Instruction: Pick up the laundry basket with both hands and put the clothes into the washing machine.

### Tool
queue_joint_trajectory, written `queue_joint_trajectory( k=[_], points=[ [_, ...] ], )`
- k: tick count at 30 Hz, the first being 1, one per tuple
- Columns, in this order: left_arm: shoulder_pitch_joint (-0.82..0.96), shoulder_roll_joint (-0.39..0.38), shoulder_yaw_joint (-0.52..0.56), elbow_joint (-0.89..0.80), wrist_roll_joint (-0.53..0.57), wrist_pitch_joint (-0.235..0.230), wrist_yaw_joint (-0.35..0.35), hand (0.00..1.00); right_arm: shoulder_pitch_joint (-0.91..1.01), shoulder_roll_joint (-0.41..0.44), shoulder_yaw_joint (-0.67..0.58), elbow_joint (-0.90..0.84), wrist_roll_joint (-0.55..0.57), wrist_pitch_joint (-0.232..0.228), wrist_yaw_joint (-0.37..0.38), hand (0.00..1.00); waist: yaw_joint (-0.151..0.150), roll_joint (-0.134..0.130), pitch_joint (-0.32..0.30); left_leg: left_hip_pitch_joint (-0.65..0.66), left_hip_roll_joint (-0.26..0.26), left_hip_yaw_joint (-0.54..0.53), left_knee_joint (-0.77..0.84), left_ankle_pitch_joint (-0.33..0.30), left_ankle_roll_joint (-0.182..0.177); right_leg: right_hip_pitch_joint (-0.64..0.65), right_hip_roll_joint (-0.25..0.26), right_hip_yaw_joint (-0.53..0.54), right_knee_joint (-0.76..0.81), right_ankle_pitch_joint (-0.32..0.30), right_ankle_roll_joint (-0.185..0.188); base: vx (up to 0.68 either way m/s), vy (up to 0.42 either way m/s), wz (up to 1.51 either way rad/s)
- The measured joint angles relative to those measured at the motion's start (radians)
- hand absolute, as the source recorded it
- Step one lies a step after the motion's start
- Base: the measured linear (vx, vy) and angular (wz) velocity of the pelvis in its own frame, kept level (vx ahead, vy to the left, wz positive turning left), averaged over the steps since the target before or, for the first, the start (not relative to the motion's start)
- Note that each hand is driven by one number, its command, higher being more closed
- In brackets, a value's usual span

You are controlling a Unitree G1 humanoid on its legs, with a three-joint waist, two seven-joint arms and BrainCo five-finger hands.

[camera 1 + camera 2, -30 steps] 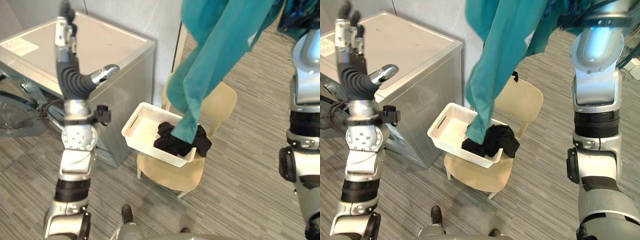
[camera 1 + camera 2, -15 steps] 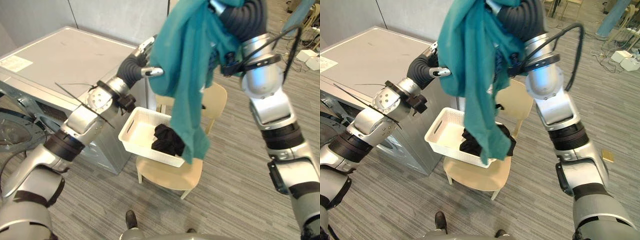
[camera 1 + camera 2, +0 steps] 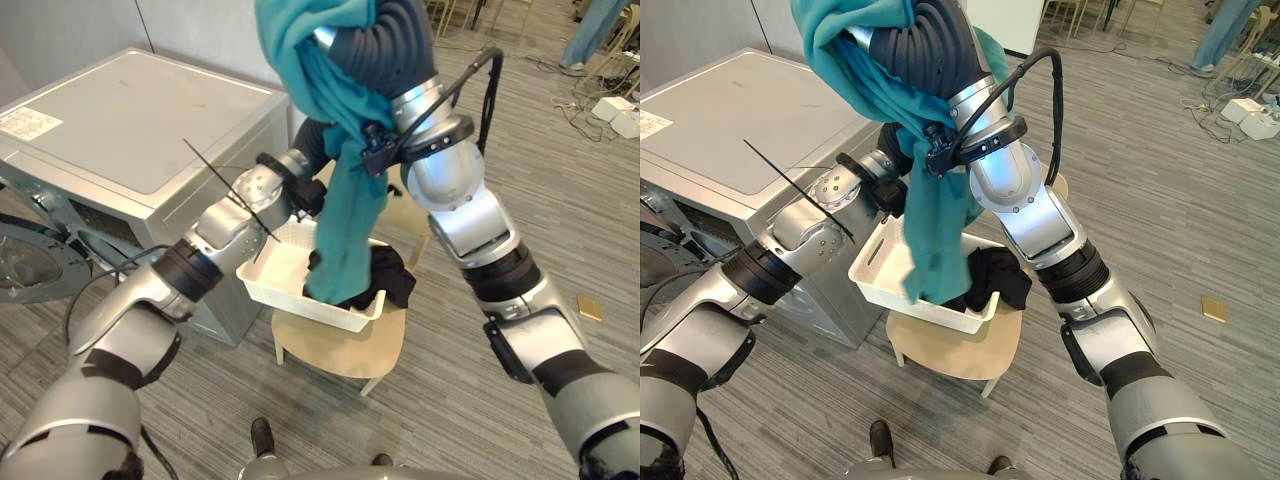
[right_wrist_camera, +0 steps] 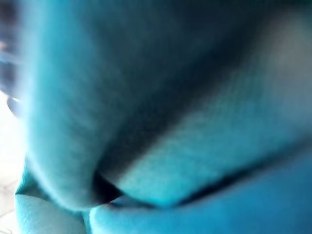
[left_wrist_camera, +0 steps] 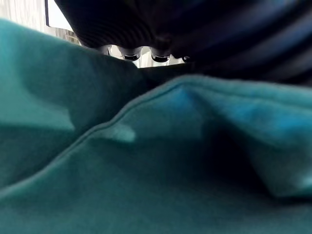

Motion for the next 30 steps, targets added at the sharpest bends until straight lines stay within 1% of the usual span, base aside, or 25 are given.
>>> queue_joint_trajectory(
  k=[1,2,4,5,8,13,14,19,21,22,26,28,29,30],
  points=[
    [-0.005,-0.002,0.000,0.006,0.004,0.002,0.000,0.00,0.000,0.000,0.000,0.000,0.000,0.000,0.005,1.00,0.000,0.000,0.000,0.000,0.000,0.000,0.000,0.000,0.000,0.000,0.000,0.000,0.000,0.000,0.000,0.00,0.000,0.00],
    [-0.014,-0.007,0.000,0.020,0.022,0.003,-0.004,1.00,0.000,0.000,0.000,0.000,0.000,0.000,0.011,1.00,0.000,0.000,0.000,0.000,0.000,0.000,0.000,0.000,0.000,0.000,0.000,0.000,0.000,0.000,0.000,0.00,0.000,0.00],
    [-0.018,-0.008,-0.008,0.021,0.047,0.008,-0.011,1.00,0.000,0.001,-0.001,0.000,0.000,0.000,0.012,1.00,0.000,0.000,0.000,0.000,0.000,0.000,0.000,0.000,0.000,0.000,0.000,0.000,0.000,0.000,0.000,0.00,0.000,0.00],
    [-0.025,-0.007,-0.028,0.022,0.066,0.009,-0.016,1.00,0.000,0.001,-0.002,0.000,0.000,0.000,0.012,1.00,0.001,0.000,0.000,0.000,0.000,0.000,0.000,0.000,0.000,0.000,0.000,0.000,0.000,0.000,0.000,0.00,0.000,0.00],
    [-0.026,-0.009,-0.038,0.021,0.106,0.008,-0.052,1.00,0.000,0.005,-0.002,0.000,0.000,0.000,0.023,1.00,0.000,0.000,0.000,0.000,0.000,0.000,0.000,0.000,0.000,0.000,0.000,0.000,0.000,0.000,0.000,0.00,0.000,0.00],
    [-0.024,-0.029,-0.028,0.020,0.179,-0.012,-0.049,1.00,0.000,0.008,-0.013,0.000,-0.008,0.000,0.031,1.00,0.001,0.000,0.000,0.000,0.000,-0.002,0.000,0.000,0.000,0.000,0.000,-0.001,0.000,0.000,0.000,0.00,0.000,0.00],
    [-0.022,-0.035,-0.020,0.020,0.204,-0.019,-0.042,1.00,0.000,0.008,-0.020,0.000,-0.013,0.000,0.031,0.00,0.001,0.000,0.000,0.000,0.000,-0.002,0.000,0.000,0.000,0.001,0.000,-0.001,0.000,0.000,0.000,0.00,0.000,0.00],
    [0.023,-0.097,0.071,0.019,0.323,-0.048,-0.001,1.00,0.000,0.025,-0.048,-0.001,-0.041,0.000,0.031,0.00,0.000,0.000,0.000,0.001,0.000,-0.004,0.000,0.000,0.000,0.002,0.000,-0.002,0.000,0.000,0.000,0.00,0.000,0.00],
    [0.044,-0.119,0.107,0.019,0.353,-0.051,0.014,1.00,0.000,0.038,-0.066,-0.001,-0.044,0.002,0.031,0.00,0.000,0.000,0.000,0.001,0.000,-0.004,0.000,0.000,0.000,0.002,0.000,-0.003,0.000,0.000,0.000,0.00,0.000,0.00],
    [0.060,-0.133,0.138,0.020,0.385,-0.051,0.026,1.00,0.000,0.042,-0.077,-0.001,-0.044,0.003,0.031,0.00,0.000,0.000,0.000,0.001,0.000,-0.004,0.000,0.000,0.000,0.002,0.000,-0.003,0.000,0.000,0.000,0.00,0.000,0.00],
    [0.104,-0.149,0.215,0.020,0.447,-0.050,0.044,1.00,0.017,0.040,-0.124,-0.013,-0.051,0.005,0.031,0.00,0.001,0.000,0.000,0.002,-0.001,-0.004,0.000,0.000,0.000,0.003,-0.001,-0.002,-0.001,0.000,0.000,0.00,0.000,0.00],
    [0.139,-0.152,0.280,0.013,0.459,-0.049,0.047,1.00,0.107,0.040,-0.182,-0.085,-0.052,0.004,0.031,0.00,0.004,0.000,0.000,0.008,-0.007,-0.006,0.000,0.000,0.000,0.012,-0.005,-0.003,-0.006,0.002,0.004,0.00,0.000,0.00],
    [0.196,-0.157,0.347,-0.017,0.472,-0.050,0.068,1.00,0.175,0.040,-0.214,-0.128,-0.051,0.004,0.029,0.00,0.003,0.000,0.000,0.020,-0.013,-0.006,0.000,0.000,0.000,0.025,-0.009,0.000,-0.014,0.005,0.009,0.01,0.001,-0.03],
    [0.231,-0.162,0.381,-0.039,0.478,-0.050,0.079,1.00,0.209,0.039,-0.232,-0.147,-0.052,0.005,0.029,0.00,0.003,0.000,0.000,0.027,-0.016,-0.006,0.000,0.000,0.000,0.032,-0.011,0.002,-0.020,0.007,0.012,0.03,0.003,-0.06]
  ],
)
